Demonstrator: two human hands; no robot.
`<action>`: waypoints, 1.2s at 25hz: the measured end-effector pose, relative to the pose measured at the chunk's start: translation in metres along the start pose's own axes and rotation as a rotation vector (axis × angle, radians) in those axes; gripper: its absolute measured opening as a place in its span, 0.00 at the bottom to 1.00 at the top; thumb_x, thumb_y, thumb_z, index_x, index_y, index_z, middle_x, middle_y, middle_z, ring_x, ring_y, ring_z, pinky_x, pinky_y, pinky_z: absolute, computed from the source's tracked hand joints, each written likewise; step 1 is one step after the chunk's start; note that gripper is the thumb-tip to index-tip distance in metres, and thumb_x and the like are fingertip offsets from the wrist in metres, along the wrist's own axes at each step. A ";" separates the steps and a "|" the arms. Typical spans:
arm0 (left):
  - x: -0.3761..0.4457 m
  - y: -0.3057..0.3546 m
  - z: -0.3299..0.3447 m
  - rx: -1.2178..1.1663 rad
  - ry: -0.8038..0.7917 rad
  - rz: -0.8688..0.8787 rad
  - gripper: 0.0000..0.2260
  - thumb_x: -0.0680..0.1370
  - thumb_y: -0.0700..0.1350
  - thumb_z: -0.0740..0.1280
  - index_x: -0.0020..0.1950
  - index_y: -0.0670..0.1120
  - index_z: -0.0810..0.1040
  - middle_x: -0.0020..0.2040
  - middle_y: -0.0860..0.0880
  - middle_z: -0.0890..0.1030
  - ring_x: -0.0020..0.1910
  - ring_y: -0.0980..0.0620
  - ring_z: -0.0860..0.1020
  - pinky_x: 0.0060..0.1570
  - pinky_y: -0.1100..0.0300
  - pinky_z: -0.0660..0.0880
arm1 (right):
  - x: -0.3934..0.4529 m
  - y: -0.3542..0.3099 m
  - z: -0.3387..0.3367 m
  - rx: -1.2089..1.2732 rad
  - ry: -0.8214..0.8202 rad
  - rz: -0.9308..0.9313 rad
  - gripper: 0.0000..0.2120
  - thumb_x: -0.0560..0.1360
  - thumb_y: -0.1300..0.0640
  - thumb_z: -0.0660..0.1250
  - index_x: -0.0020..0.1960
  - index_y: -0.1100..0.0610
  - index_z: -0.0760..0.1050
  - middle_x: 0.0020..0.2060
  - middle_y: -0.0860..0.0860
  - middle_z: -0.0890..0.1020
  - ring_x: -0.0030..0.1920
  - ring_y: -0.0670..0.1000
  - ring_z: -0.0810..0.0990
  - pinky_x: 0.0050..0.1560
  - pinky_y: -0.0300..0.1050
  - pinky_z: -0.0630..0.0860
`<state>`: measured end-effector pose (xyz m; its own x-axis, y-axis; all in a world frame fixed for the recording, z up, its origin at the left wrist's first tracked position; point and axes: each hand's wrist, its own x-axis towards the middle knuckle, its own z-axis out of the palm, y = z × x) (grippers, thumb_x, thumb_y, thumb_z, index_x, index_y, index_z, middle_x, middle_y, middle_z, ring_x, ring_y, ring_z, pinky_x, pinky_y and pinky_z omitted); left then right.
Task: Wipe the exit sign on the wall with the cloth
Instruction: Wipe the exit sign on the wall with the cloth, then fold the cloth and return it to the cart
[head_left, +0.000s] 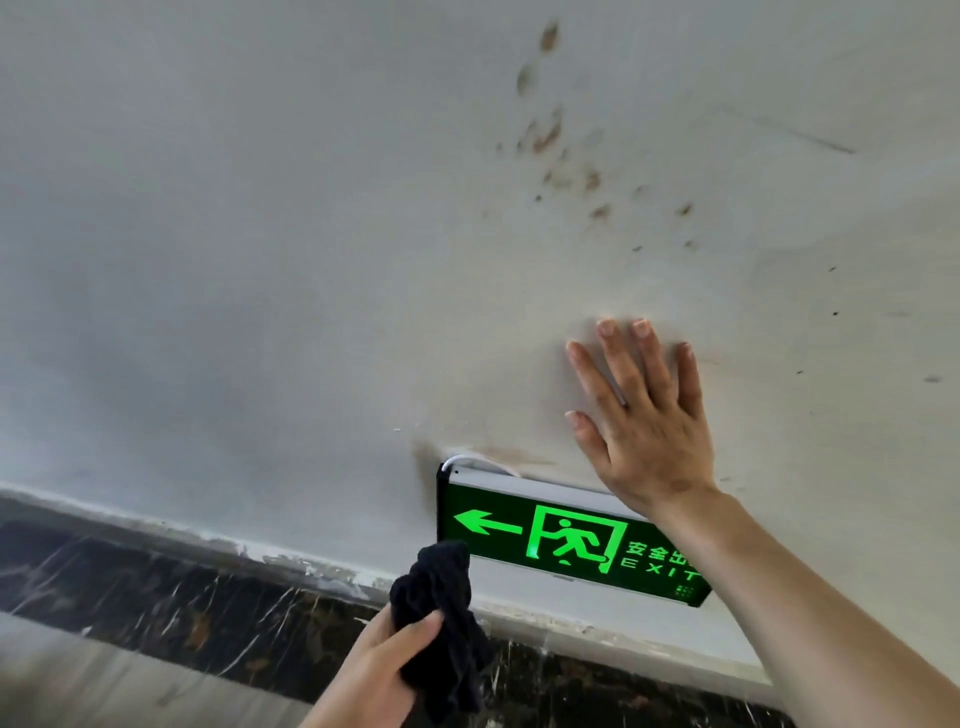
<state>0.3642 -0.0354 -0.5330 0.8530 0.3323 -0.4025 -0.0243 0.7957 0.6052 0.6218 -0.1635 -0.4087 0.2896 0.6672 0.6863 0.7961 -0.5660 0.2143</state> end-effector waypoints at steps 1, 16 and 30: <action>-0.009 0.011 0.011 0.054 -0.039 0.038 0.17 0.70 0.32 0.75 0.58 0.33 0.81 0.55 0.28 0.80 0.55 0.30 0.79 0.47 0.45 0.82 | -0.001 -0.003 -0.012 0.060 -0.019 0.006 0.31 0.78 0.45 0.54 0.78 0.50 0.49 0.79 0.50 0.46 0.78 0.54 0.43 0.76 0.57 0.41; -0.030 0.044 0.136 0.576 -0.309 0.011 0.15 0.72 0.42 0.77 0.57 0.41 0.82 0.53 0.37 0.83 0.50 0.41 0.82 0.44 0.54 0.81 | -0.072 -0.020 -0.120 1.442 -0.587 0.627 0.17 0.67 0.46 0.73 0.55 0.39 0.79 0.50 0.39 0.83 0.54 0.40 0.79 0.55 0.39 0.75; -0.098 0.076 0.197 0.557 -0.314 -0.029 0.41 0.64 0.37 0.81 0.73 0.49 0.68 0.63 0.41 0.79 0.63 0.42 0.77 0.63 0.46 0.73 | -0.016 -0.009 -0.198 1.886 -0.209 1.494 0.12 0.64 0.58 0.74 0.47 0.60 0.80 0.42 0.56 0.85 0.42 0.52 0.85 0.37 0.46 0.81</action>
<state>0.3815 -0.1077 -0.3124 0.9634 0.0834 -0.2549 0.2036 0.3915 0.8974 0.5052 -0.2651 -0.2843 0.8044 0.4834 -0.3454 -0.5119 0.2687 -0.8160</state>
